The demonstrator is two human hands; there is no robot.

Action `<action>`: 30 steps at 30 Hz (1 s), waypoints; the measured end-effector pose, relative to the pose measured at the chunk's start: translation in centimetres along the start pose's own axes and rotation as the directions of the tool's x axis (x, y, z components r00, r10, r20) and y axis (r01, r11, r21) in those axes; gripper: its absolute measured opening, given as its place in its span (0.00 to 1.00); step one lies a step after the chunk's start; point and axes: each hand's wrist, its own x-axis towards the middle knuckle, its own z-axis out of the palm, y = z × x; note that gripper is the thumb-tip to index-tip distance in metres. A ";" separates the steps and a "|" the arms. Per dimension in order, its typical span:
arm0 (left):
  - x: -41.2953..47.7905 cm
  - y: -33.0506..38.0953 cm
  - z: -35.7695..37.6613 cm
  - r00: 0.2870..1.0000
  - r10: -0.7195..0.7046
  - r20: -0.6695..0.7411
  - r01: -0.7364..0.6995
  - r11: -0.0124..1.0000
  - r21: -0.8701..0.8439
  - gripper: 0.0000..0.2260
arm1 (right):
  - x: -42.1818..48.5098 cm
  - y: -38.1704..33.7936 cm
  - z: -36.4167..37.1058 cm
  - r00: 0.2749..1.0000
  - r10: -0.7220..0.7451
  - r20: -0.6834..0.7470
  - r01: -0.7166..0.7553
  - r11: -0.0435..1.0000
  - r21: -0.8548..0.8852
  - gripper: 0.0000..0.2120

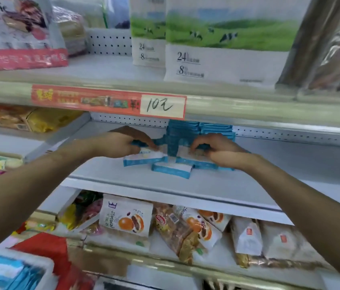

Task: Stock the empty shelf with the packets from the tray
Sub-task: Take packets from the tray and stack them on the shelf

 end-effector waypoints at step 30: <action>5.0 5.2 1.6 0.996 0.029 0.089 -0.022 0.997 -0.078 0.23 | -3.2 8.8 2.4 0.970 -0.097 -0.221 0.065 0.987 -0.149 0.17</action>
